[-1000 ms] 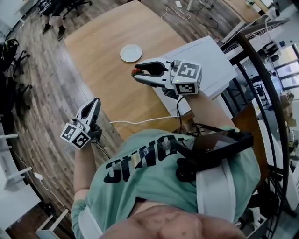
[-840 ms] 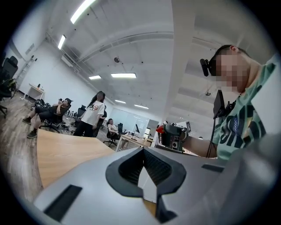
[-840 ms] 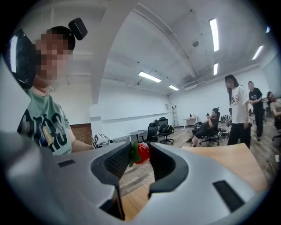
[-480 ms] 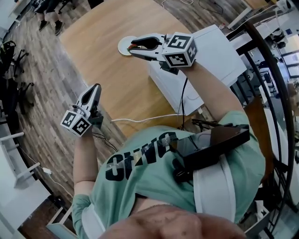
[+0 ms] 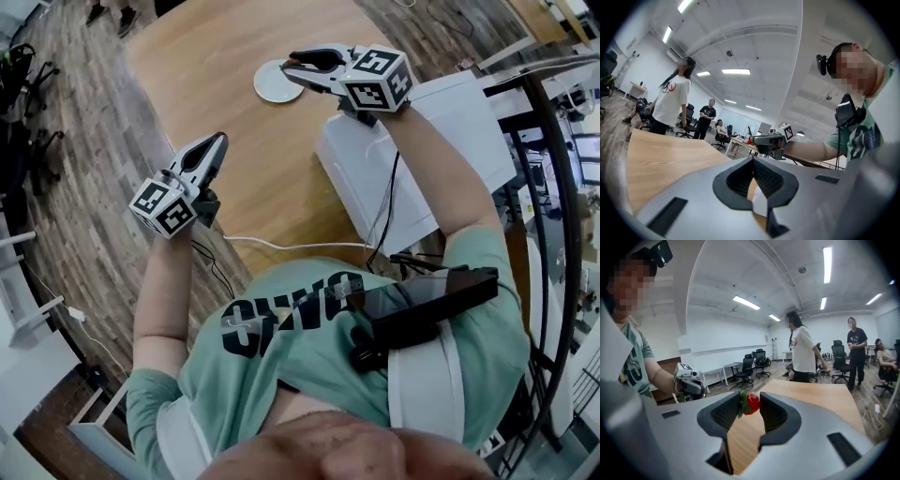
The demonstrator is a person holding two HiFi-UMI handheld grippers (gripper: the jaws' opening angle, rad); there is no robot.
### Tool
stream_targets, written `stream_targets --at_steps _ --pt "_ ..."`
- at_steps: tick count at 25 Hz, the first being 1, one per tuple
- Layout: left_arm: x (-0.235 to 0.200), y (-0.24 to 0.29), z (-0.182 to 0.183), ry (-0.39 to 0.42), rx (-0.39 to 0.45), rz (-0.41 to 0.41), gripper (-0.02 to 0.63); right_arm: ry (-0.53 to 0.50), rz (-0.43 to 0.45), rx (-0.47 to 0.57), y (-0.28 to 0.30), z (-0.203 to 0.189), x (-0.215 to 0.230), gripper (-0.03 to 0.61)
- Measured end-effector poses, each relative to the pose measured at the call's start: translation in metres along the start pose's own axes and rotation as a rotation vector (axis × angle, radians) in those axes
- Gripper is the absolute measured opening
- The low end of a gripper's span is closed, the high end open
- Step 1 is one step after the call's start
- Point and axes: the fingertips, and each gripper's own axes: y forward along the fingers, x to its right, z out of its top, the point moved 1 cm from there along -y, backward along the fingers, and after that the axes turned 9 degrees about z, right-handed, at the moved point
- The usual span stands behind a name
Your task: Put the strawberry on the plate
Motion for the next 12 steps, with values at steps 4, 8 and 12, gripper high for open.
stream_targets --at_steps 4,8,12 --pt "-0.019 0.019 -0.006 -0.022 0.008 -0.001 0.003 0.039 -0.029 -0.035 0.011 -0.015 0.038 0.140" --pt "-0.033 0.031 -0.013 -0.018 -0.001 0.004 0.003 0.067 -0.063 -0.070 0.021 -0.030 0.070 0.140" --pt "-0.049 0.044 -0.022 -0.023 -0.012 0.011 0.003 0.089 -0.078 -0.104 0.033 -0.045 0.095 0.140"
